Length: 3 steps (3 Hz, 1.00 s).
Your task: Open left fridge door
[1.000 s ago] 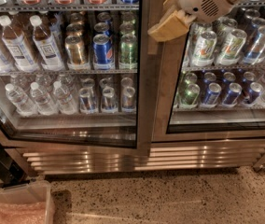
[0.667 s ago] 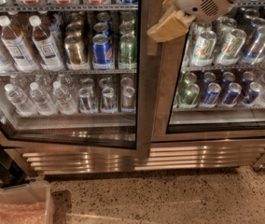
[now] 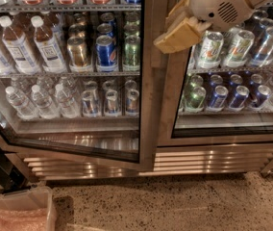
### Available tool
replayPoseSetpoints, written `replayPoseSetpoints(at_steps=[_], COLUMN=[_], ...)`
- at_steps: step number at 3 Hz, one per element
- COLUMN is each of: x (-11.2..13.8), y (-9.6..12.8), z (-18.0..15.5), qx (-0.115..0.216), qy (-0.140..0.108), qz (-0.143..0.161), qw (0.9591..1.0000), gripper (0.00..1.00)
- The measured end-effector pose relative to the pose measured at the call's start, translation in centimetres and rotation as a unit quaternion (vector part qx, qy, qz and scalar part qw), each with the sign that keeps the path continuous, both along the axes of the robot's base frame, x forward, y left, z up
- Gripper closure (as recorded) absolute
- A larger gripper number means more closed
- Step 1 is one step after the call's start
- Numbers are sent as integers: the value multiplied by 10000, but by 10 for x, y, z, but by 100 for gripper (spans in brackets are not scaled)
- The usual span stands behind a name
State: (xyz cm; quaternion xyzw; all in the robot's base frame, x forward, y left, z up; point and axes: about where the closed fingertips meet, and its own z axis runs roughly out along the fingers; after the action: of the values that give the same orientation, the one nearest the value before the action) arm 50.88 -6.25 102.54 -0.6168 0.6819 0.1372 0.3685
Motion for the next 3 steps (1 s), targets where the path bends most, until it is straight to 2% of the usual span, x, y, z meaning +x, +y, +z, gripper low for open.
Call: replayPoseSetpoints(at_steps=[1, 2, 3], x=[0, -8, -15], y=[0, -1, 0], z=[0, 1, 3], qx=[0, 24, 39], qy=[0, 28, 44], qz=[0, -42, -52], qw=[10000, 10000, 10000], gripper=[85, 100, 100])
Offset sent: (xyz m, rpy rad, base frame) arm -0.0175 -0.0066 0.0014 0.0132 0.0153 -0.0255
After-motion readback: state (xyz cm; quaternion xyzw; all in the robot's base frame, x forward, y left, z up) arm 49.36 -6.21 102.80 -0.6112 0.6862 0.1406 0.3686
